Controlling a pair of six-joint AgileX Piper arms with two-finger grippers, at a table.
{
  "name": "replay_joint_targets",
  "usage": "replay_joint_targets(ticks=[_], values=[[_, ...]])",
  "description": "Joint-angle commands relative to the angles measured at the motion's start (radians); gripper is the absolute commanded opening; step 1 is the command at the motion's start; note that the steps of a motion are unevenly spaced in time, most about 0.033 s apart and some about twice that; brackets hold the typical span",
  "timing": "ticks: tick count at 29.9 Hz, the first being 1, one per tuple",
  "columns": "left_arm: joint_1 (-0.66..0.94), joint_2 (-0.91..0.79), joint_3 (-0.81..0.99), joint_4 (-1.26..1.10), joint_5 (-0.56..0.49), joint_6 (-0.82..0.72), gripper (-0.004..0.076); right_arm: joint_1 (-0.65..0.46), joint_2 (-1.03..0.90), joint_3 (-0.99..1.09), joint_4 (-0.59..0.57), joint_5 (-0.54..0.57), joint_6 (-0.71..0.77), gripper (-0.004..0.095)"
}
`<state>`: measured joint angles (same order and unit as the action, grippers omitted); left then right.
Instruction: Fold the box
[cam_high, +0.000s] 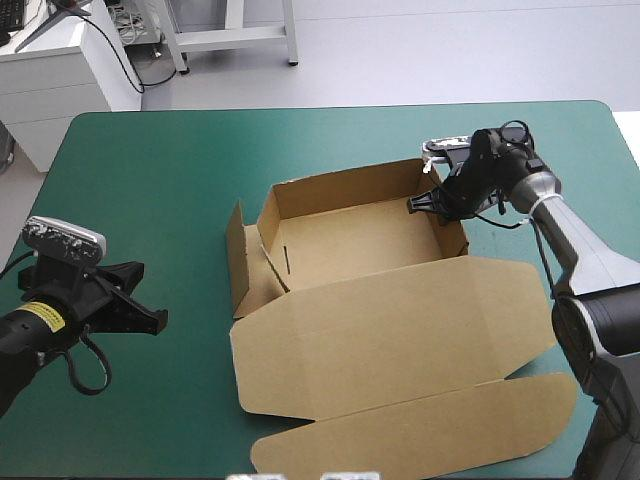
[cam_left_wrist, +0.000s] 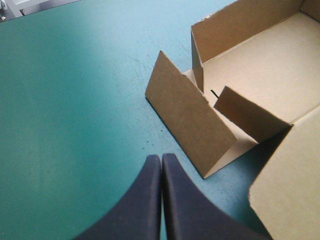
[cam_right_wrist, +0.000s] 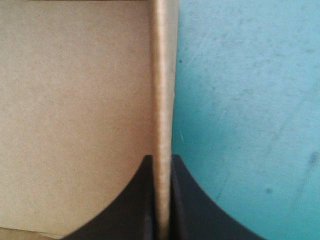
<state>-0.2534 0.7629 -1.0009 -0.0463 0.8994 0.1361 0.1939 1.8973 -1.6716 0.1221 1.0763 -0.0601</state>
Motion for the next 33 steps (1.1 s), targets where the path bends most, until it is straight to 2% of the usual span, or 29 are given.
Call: replay_joint_targets(ticks=[1,5,14,22,33], values=[[-0.001,-0.003,-0.023,-0.013,-0.06,-0.001,-0.0009,-0.033,-0.093,-0.077,0.014,0.06,-0.061,-0.0019],[-0.001,-0.003,-0.023,-0.013,-0.06,0.003,-0.0009,-0.073,-0.134,-0.138,0.046,0.168,-0.172,-0.0019],[-0.001,-0.003,-0.023,-0.006,-0.066,0.003,-0.0009,-0.193,-0.311,-0.153,0.212,0.174,-0.286,-0.0019],[-0.001,-0.003,-0.023,-0.006,-0.068,0.001,-0.0009,-0.265,-0.434,-0.153,0.218,0.174,-0.315,-0.0019],[-0.001,0.058,-0.009,0.033,-0.083,0.001,-0.0009,-0.267,-0.508,-0.153,0.21,0.174,-0.337,-0.0019]])
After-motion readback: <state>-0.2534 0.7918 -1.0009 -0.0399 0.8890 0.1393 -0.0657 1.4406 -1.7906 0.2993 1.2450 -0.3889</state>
